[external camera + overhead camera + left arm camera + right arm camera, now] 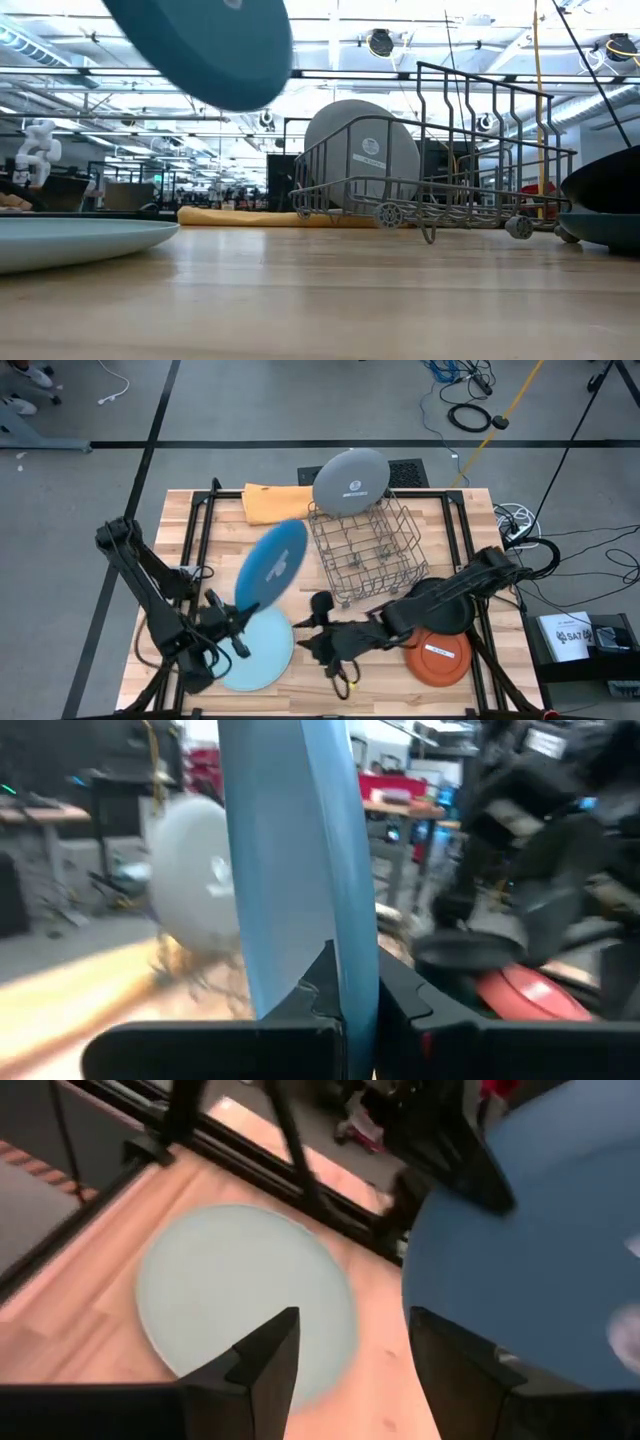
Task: Sort dishes
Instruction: Put the blue plate into the dish rack
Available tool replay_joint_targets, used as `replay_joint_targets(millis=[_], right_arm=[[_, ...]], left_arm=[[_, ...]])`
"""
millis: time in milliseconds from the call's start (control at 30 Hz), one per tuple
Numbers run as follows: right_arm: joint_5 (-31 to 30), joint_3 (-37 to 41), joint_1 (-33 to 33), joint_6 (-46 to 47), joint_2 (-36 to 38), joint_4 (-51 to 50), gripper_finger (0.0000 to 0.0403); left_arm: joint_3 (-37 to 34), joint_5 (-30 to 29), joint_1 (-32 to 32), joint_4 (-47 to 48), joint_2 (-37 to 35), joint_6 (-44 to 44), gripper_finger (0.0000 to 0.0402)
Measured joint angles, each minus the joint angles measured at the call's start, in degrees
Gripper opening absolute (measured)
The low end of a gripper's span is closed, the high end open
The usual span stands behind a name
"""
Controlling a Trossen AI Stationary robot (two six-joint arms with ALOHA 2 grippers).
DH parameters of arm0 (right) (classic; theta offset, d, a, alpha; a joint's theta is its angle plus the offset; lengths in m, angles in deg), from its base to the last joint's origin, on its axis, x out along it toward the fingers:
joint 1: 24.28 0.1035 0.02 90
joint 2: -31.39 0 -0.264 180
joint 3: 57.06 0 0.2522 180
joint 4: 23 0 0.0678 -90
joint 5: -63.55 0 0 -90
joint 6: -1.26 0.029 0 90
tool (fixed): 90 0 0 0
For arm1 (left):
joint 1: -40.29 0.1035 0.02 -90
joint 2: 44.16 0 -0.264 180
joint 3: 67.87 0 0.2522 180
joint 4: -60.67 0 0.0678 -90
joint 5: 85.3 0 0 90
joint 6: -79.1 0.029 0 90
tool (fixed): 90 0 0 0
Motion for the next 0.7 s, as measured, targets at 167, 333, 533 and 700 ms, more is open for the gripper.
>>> replay_joint_targets(millis=[167, 333, 533, 700], right_arm=[[-2.75, -0.17, 1.47, 9.07, 7.19, -17.9, 0.0182], [-2.95, -0.15, 1.7, 24.23, 10.29, -42.69, 0.0182], [-3.19, -0.06, -0.28, 31.49, 10.79, -60.5, 0.0182], [-4.58, -0.06, -2.77, 32.97, 10.79, -65.03, 0.0182]], left_arm=[[0.07, -0.61, 1.33, -1.64, -6.92, 8.83, 0.0016], [0.07, -0.59, 2.95, -5.06, -11.08, 20.39, 0.0016], [0.07, 0.18, 6.58, -10.29, -14.48, 30.9, 0.0016], [0.07, 7.6, 9.97, -17.15, -15.27, 41.81, 0.0015]])
